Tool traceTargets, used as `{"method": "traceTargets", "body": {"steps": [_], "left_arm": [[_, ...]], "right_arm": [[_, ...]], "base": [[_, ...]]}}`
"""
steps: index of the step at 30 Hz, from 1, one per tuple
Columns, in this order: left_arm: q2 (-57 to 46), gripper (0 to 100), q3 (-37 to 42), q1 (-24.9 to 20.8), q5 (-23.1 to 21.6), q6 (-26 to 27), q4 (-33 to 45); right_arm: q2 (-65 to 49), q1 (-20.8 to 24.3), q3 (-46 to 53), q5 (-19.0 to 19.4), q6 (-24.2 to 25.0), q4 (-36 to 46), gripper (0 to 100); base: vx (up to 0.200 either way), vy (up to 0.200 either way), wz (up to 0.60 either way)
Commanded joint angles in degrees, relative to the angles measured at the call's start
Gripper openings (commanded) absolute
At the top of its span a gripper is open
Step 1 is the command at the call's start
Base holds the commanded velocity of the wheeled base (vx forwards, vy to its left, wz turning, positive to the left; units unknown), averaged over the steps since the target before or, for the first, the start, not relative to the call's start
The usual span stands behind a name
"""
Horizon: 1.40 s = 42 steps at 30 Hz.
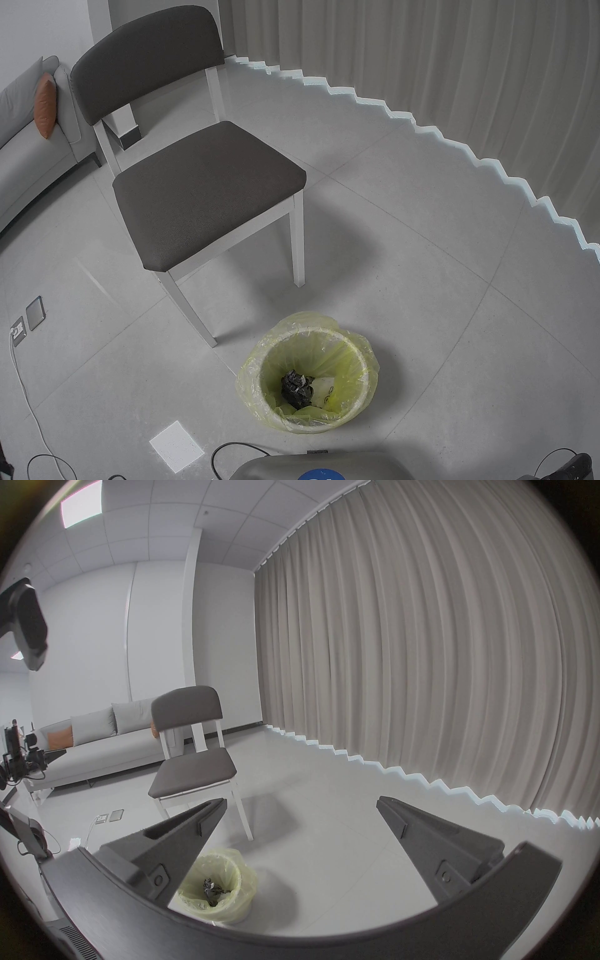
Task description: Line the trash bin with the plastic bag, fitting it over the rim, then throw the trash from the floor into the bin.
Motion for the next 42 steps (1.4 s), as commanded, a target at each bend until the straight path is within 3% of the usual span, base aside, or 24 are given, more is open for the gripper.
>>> {"method": "traceTargets", "body": {"steps": [1,4,15,25,33,42], "left_arm": [[-2.63,100,0.98,-0.81,0.21,-0.09,0.22],[-2.63,100,1.86,-0.81,1.7,-0.09,-0.04],[-2.63,100,3.35,-0.81,3.81,0.27,-0.66],[-2.63,100,9.06,-0.81,5.39,1.23,-7.6],[-2.63,100,17.77,-0.81,6.18,1.5,-16.48],[-2.63,100,18.38,-0.81,7.06,2.37,-16.39]], "right_arm": [[-4.38,2.37,0.45,-0.3,0.48,2.2,100],[-4.47,2.28,0.45,-0.48,2.94,2.29,100],[-5.97,1.67,2.48,-1.27,2.85,2.2,100],[-5.97,1.58,7.13,-6.28,0.21,1.49,100],[-5.97,1.67,12.58,-8.74,0.21,-5.01,100],[-5.97,1.58,19.17,-11.29,-1.9,-12.83,100]], "base": [[0.0,0.0,0.0],[0.0,0.0,0.0],[0.0,0.0,0.0],[0.0,0.0,0.0],[0.0,0.0,0.0],[0.0,0.0,0.0]]}}
